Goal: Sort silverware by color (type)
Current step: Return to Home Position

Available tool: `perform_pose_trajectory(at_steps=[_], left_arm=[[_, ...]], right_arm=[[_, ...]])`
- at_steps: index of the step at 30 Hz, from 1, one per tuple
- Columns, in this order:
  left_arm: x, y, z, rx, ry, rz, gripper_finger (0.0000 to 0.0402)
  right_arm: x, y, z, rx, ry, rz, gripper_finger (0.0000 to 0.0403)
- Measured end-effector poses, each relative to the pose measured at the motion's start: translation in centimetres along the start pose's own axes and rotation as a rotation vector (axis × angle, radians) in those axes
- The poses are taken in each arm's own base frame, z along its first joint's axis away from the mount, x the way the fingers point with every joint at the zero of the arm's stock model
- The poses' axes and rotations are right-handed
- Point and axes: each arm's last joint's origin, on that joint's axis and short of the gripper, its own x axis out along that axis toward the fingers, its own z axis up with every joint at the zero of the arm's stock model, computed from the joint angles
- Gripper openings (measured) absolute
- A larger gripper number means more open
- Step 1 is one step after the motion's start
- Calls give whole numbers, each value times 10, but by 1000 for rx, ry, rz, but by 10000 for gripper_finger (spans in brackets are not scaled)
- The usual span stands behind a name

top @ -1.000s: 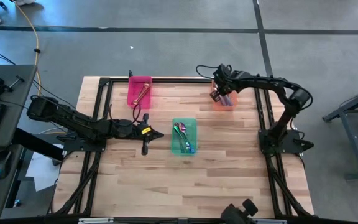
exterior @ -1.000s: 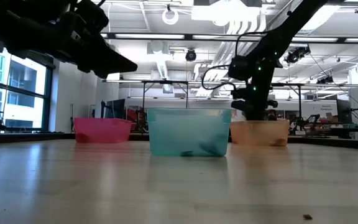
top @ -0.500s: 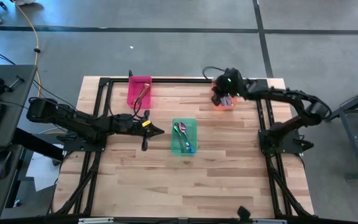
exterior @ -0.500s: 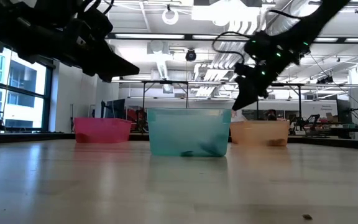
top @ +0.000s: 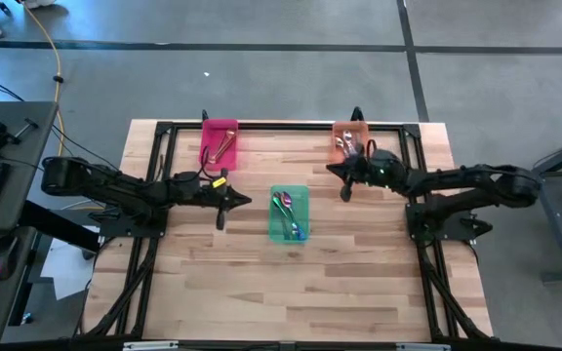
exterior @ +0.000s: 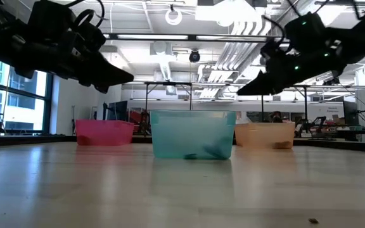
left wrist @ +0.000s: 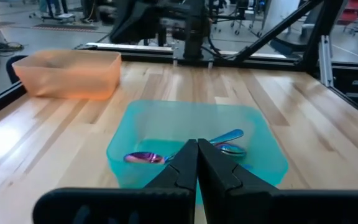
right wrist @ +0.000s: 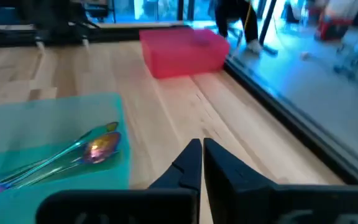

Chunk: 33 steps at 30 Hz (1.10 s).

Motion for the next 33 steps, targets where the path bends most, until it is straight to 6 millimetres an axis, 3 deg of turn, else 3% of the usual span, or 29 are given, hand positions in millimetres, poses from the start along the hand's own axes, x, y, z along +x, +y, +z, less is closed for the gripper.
perform_pose_trajectory(at_steps=[6, 13, 17, 25, 33], left_arm=[[-9, 1, 3, 4, -47, 8, 0], [-30, 1, 0, 8, -106, 25, 0], [-43, 2, -3, -7, -148, 37, 0], [-55, 2, -9, -21, -106, 69, 0], [-64, 1, -2, 17, -164, 88, 0]], right_arm=[[-26, 24, -5, -86, -108, 36, 0], [-58, 26, -26, -34, -204, 108, 0], [-71, 26, -28, -41, -278, 113, 0], [-85, 24, -29, -58, -293, 96, 0], [-96, 22, -30, -41, -302, 55, 0]])
